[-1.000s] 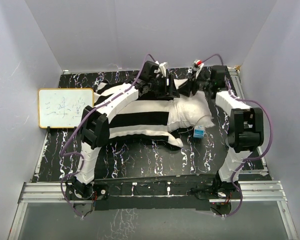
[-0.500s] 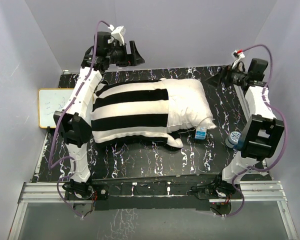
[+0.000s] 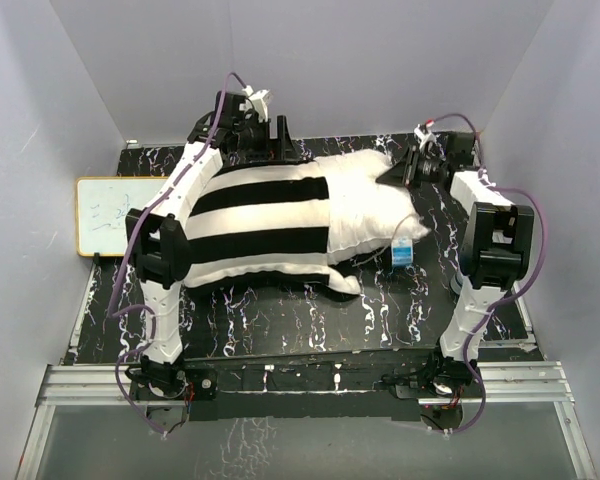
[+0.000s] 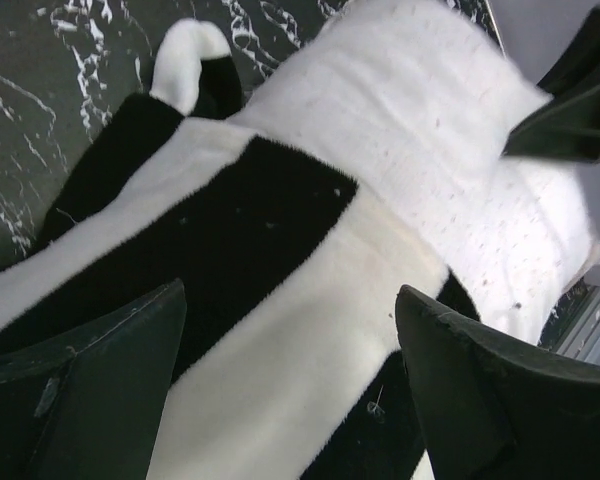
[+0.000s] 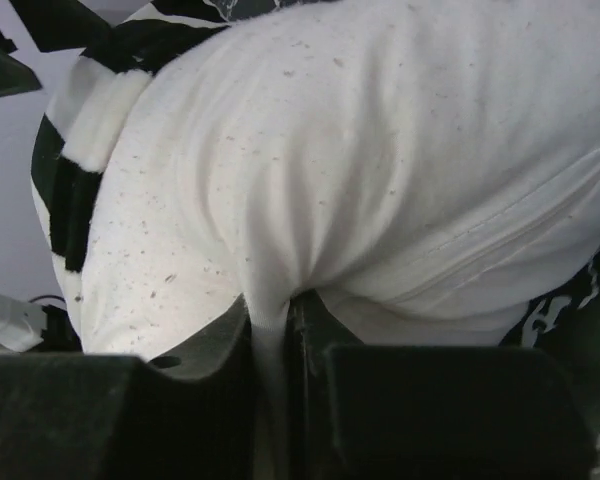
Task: Put the pillow into the pillowcase
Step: Stuff the pillow into the pillowcase.
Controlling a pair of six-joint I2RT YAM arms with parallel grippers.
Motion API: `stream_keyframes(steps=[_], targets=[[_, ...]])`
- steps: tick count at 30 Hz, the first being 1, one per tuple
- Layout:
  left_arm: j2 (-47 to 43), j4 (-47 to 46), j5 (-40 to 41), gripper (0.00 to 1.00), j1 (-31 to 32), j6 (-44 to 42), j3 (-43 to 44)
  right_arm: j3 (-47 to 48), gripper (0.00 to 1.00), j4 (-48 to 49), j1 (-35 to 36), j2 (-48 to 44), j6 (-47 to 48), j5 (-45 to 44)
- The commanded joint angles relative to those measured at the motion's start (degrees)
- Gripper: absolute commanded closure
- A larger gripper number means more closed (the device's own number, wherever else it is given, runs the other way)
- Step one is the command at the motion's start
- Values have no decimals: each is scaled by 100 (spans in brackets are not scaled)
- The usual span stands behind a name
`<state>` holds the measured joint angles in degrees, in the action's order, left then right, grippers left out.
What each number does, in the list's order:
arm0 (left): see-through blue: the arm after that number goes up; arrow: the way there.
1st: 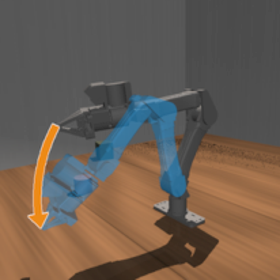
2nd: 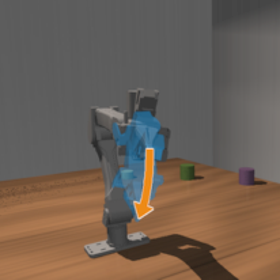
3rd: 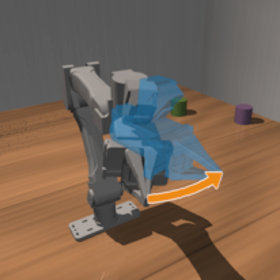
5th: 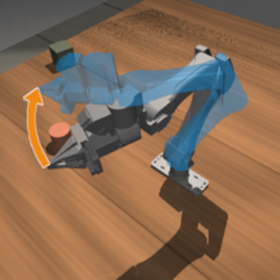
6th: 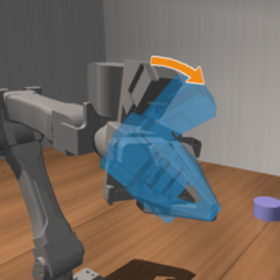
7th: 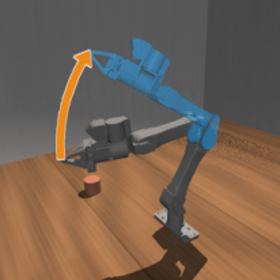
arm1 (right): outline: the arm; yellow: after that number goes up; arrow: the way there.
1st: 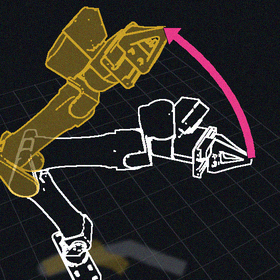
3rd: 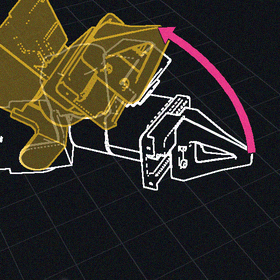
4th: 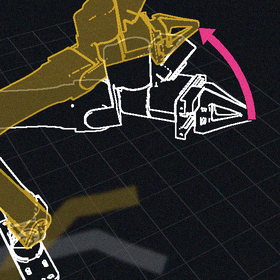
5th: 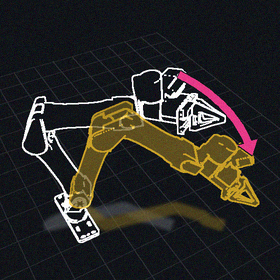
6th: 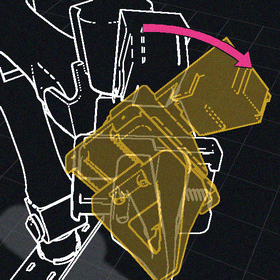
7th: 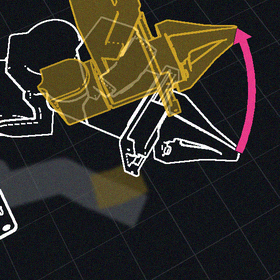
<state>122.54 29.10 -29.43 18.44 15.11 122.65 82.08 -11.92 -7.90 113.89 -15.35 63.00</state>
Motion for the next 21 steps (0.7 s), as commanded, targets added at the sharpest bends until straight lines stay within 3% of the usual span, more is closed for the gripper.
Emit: stream_keyframes(steps=[1,6,9,12,15,16,18,21], targets=[[-1171,-382,-77,17,-116,-74,-507,1394,92,586,97,-384,120,273],[-2378,-993,200,18,-319,-21,-1347,2957,92,1092,121,-830,724,298],[-3124,-1470,397,18,-433,53,-1963,3952,92,1564,148,-760,828,776],[-3746,-1864,585,17,-505,95,-2370,4673,92,2913,150,-448,-5,1596],[-4067,-2063,678,17,-538,118,-2543,5043,92,5921,241,-128,-2287,2231],[-4138,-2095,706,16,-542,115,-2558,5437,92,6247,312,101,-2492,2395],[-4233,-2139,787,13,-552,64,-2604,6135,92,5972,473,279,-2423,2641],[-4235,-2033,924,11,-600,-2,-2613,5691,92,6144,915,-178,-2208,2992]])
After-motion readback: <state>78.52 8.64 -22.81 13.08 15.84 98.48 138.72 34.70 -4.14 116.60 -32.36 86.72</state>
